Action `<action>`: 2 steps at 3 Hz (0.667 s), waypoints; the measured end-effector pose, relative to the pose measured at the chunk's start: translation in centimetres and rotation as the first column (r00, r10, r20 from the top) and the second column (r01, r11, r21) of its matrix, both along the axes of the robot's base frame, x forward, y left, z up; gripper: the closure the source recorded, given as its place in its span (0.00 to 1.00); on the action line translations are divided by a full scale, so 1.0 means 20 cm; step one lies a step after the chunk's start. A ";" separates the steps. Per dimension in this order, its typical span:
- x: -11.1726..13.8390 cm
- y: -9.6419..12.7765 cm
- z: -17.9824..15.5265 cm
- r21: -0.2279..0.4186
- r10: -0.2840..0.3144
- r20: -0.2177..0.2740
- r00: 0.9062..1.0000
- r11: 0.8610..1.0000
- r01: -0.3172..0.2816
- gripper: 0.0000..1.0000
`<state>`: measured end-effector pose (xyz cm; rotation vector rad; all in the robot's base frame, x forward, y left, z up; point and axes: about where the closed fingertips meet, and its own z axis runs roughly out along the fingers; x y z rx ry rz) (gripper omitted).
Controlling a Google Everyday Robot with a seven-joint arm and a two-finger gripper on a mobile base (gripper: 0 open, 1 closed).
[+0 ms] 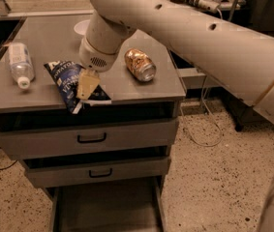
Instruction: Place blue chip bag into bottom drawer
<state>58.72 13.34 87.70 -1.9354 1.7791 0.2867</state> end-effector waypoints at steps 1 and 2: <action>0.00 0.00 0.00 0.000 0.000 0.000 1.000 1.000 0.000 1.00; -0.10 -0.04 0.06 -0.010 -0.008 0.021 1.000 1.000 0.008 1.00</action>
Offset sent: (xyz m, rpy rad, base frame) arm -0.0457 -0.0198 0.0306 -0.0228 -0.0546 -0.0238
